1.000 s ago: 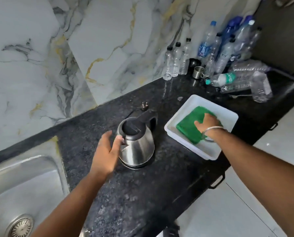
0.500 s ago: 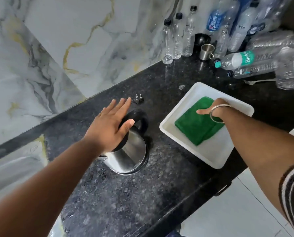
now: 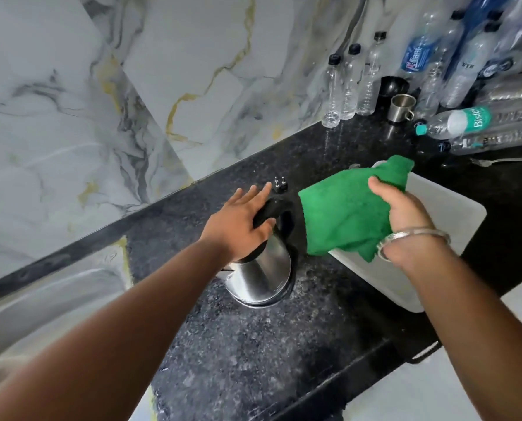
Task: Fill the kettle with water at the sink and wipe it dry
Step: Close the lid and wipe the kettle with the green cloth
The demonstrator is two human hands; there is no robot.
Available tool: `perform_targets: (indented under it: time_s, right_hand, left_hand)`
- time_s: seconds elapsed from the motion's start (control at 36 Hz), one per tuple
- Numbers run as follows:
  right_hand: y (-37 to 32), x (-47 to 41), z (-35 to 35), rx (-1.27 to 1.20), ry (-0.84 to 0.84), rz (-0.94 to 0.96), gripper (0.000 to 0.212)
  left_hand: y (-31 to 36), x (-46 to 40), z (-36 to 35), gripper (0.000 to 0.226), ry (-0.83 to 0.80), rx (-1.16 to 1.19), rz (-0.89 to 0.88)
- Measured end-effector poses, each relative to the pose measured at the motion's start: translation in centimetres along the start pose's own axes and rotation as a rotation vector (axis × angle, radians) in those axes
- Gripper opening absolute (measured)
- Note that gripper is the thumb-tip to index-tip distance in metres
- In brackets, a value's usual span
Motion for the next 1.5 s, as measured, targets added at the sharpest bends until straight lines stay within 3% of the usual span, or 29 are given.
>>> perform_targets:
  time_s: [0.11,0.19,0.31,0.42,0.56,0.67,0.81,0.89,0.97,1.08,1.14,1.25,1.36,1.5]
  right_hand:
    - [4.0,3.6,-5.6,0.098,-0.002,0.23,0.066]
    - [8.9,5.1,-8.8,0.314,-0.161,0.334,0.059]
    - [14.6,5.0,-9.6,0.488,-0.275,0.522,0.076]
    - [17.4,3.8,-7.9,0.64,-0.258,0.677,0.072]
    - [19.6,1.1,-4.2,0.72,-0.126,0.388,0.07]
    - [18.7,0.8,-2.1,0.682,-0.03,0.158,0.071]
    - [13.9,4.6,-4.5,0.34,0.007,0.395,0.037]
    - [13.8,5.8,-8.0,0.379,-0.115,0.492,0.051]
    - [15.8,5.2,-11.3,0.591,-0.245,0.584,0.072]
    - [18.6,3.9,-10.3,0.705,-0.173,0.739,0.079]
    - [20.5,2.7,-8.3,0.774,-0.137,0.696,0.077]
    - [22.3,-0.5,-4.8,0.898,-0.187,0.424,0.068]
    - [19.9,-1.3,-3.6,0.763,-0.105,0.209,0.04]
    - [13.0,1.5,-5.2,0.408,0.01,0.321,0.036]
  left_hand:
    - [-0.3,-0.3,0.0,0.073,0.029,0.02,0.009]
    - [-0.6,-0.2,0.2,0.07,0.06,0.086,0.002]
    - [-0.8,-0.4,0.2,0.067,0.089,0.065,-0.013]
    - [-1.4,-0.9,0.1,0.068,0.091,0.033,0.017]
    - [-2.3,-1.7,0.4,0.086,0.028,-0.041,0.061]
    - [-2.2,-1.5,0.5,0.079,0.037,-0.03,0.102]
    - [-2.1,-0.8,0.8,0.076,0.164,0.024,0.338]
    - [-2.0,-0.8,0.9,0.075,0.232,0.039,0.406]
    - [-2.2,-0.9,0.8,0.071,0.242,0.054,0.433]
    - [-2.4,-1.5,0.7,0.065,0.234,0.066,0.467]
    - [-2.8,-1.8,0.9,0.062,0.225,0.086,0.518]
    - [-3.9,-2.1,1.2,0.061,0.21,0.172,0.634]
    - [-4.8,-2.5,0.7,0.065,0.12,0.327,0.721]
    - [-6.0,-2.6,0.8,0.071,0.009,0.44,0.774]
Point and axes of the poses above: each hand's wrist, its own x-axis away from the middle knuckle, its own z-axis out of the back of the hand, y = z × x, the point moved 6 cm from there along -x, towards the middle knuckle, and after that the axes turned 4 degrees about -x, right-handed, at the moved point
